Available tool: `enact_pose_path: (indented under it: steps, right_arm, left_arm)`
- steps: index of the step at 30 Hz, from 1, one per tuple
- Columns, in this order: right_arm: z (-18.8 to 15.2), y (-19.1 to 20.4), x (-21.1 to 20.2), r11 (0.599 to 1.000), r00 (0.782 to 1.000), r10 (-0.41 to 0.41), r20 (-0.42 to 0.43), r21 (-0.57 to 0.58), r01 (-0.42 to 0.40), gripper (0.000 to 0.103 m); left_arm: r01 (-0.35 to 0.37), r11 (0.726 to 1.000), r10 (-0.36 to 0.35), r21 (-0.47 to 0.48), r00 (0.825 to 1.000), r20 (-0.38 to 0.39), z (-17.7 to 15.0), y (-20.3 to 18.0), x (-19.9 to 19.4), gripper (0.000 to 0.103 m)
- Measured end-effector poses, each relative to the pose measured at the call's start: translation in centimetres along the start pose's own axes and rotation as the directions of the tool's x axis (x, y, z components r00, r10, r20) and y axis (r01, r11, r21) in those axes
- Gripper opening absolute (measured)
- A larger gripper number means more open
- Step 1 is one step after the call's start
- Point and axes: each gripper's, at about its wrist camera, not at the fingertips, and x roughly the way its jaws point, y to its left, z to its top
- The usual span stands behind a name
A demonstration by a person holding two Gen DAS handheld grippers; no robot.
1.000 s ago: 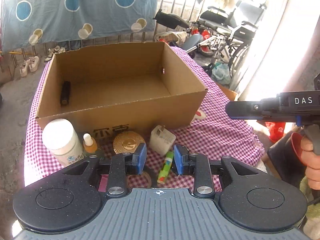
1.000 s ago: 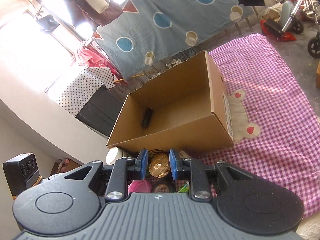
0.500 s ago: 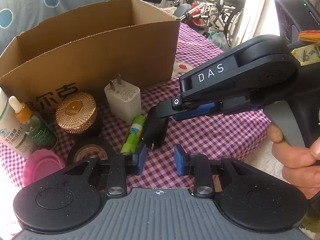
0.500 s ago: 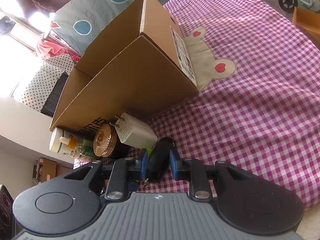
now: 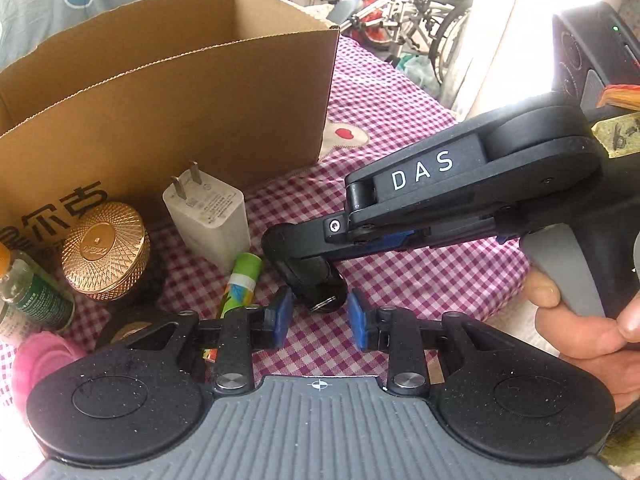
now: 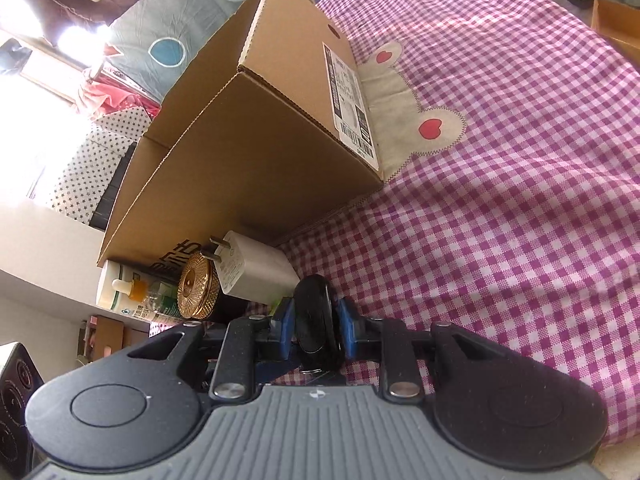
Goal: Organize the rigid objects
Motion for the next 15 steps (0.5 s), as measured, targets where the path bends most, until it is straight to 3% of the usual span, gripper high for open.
enact_pose_path:
  steps: [9, 15]
  right_arm:
    - [0.8, 0.2, 0.1, 0.999, 1.000, 0.006, -0.019, -0.041, -0.007, 0.027]
    - [0.9, -0.2, -0.6, 0.996, 0.997, 0.076, -0.010, -0.051, -0.077, 0.028]
  left_arm:
    - [-0.021, 1.000, 0.021, 0.010, 1.000, 0.003, 0.7, -0.3, 1.1, 0.031]
    - [0.006, 1.000, -0.006, -0.022, 1.000, 0.005, 0.7, 0.4, 1.1, 0.031]
